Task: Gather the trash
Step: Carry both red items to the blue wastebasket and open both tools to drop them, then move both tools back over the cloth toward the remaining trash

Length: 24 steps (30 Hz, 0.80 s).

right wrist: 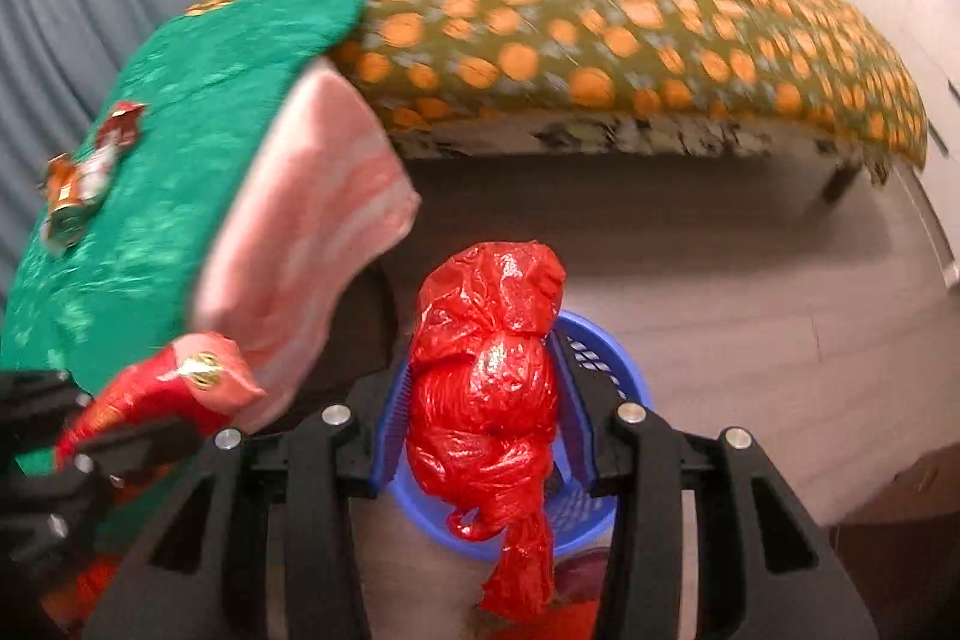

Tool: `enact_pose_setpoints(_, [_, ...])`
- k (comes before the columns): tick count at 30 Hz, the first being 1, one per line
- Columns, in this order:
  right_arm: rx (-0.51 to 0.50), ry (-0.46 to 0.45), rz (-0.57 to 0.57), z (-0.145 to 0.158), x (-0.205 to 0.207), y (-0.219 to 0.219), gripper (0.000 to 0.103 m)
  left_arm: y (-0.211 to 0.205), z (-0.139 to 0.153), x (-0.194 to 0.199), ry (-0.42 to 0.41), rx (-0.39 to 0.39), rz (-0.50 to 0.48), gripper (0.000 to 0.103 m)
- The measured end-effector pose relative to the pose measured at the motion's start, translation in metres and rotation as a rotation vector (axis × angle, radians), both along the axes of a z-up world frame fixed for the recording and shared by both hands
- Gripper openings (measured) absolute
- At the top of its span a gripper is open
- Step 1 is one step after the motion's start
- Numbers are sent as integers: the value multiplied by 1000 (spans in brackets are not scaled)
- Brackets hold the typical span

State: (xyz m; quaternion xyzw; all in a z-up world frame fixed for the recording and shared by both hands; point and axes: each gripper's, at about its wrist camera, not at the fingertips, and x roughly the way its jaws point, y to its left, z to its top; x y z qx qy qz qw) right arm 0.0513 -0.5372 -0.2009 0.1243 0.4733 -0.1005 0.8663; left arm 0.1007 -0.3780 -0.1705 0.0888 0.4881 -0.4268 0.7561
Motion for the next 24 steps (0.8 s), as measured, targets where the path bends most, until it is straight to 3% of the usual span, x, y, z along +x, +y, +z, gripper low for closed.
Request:
enact_pose_setpoints(6, [56, 38, -39, -34, 2, -36, 43, -45, -51, 9, 38, 39, -2, 9])
enact_pose_setpoints(9, [76, 42, -61, -46, 6, -46, 49, -63, -68, 15, 34, 30, -13, 11])
enact_pose_setpoints(10, [90, 42, -68, -50, 7, -50, 61, -68, -73, 17, 26, 27, -15, 20])
enact_pose_setpoints(11, [99, 43, -82, -54, 6, -53, 65, -73, -77, 19, 21, 26, -19, 35])
enact_pose_setpoints(15, [110, 38, -109, -55, 1, -64, 65, -80, -85, 21, 5, 28, -27, 51])
enact_pose_setpoints(20, [77, -26, -143, -32, -11, -66, 72, -64, -54, 4, -83, -42, -43, 90])
enact_pose_setpoints(22, [61, -65, -157, -20, -15, -63, 79, -55, -35, -5, -127, -73, -45, 98])
enact_pose_setpoints(24, [37, -122, -168, -1, -23, -57, 84, -43, -19, -12, -154, -106, -42, 98])
